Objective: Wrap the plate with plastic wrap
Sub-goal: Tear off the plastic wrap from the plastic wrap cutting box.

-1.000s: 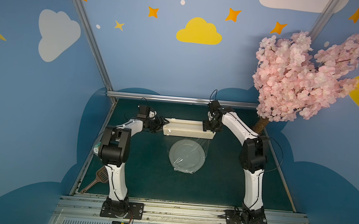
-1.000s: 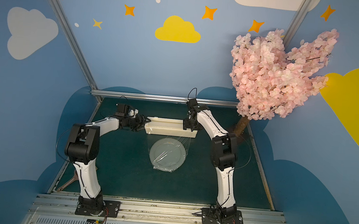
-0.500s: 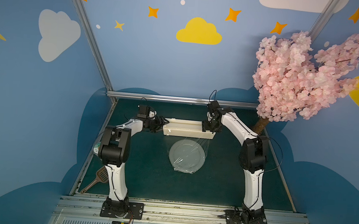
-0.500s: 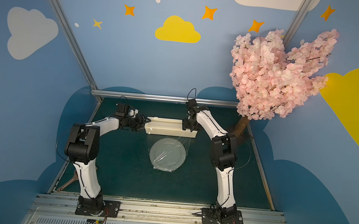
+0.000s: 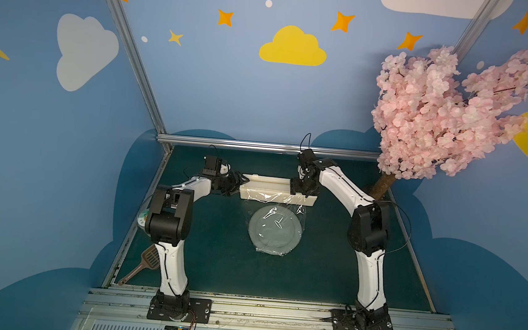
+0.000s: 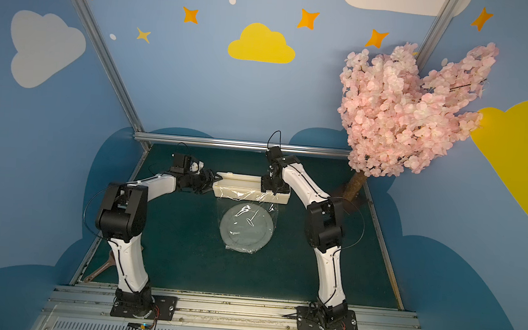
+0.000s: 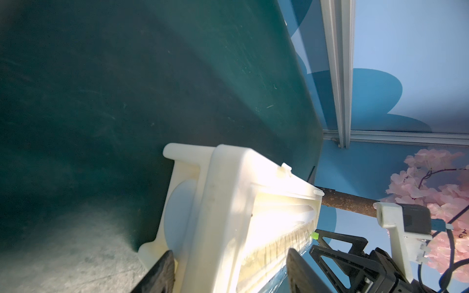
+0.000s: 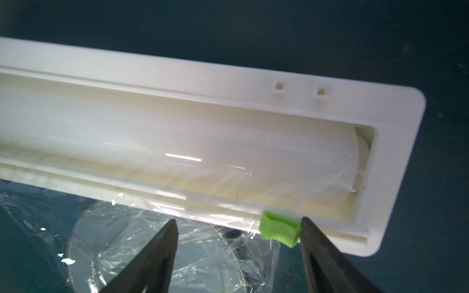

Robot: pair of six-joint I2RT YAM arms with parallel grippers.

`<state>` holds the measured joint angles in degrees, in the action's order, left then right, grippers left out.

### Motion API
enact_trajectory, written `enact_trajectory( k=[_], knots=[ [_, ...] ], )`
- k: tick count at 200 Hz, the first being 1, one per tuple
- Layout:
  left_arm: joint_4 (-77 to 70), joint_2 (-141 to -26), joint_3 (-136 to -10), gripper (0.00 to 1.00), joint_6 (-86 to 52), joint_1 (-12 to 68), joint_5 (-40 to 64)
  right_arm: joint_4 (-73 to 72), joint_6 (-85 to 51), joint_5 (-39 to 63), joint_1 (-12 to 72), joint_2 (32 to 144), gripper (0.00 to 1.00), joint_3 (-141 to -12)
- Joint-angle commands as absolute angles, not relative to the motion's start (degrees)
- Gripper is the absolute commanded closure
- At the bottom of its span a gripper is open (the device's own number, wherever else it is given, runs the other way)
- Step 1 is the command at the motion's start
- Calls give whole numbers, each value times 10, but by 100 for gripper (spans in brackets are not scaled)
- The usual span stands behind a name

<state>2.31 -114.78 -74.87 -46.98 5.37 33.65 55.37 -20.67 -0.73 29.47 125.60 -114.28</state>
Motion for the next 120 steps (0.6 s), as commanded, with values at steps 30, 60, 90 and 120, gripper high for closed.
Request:
enact_trajectory(
  k=[30,60,90,120],
  knots=[
    [0,-1143,-746,31,-483,83,369,537,-231,101,346,1291,25,-1193],
    [-6,-1143,-741,31,-487,86,367,539,-237,113,366,1312,25,-1223],
    [-14,-1142,-736,31,-492,90,366,543,-243,126,385,1337,25,-1255],
    [-18,-1142,-732,31,-495,92,363,538,-252,142,401,1356,25,-1279]
  ],
)
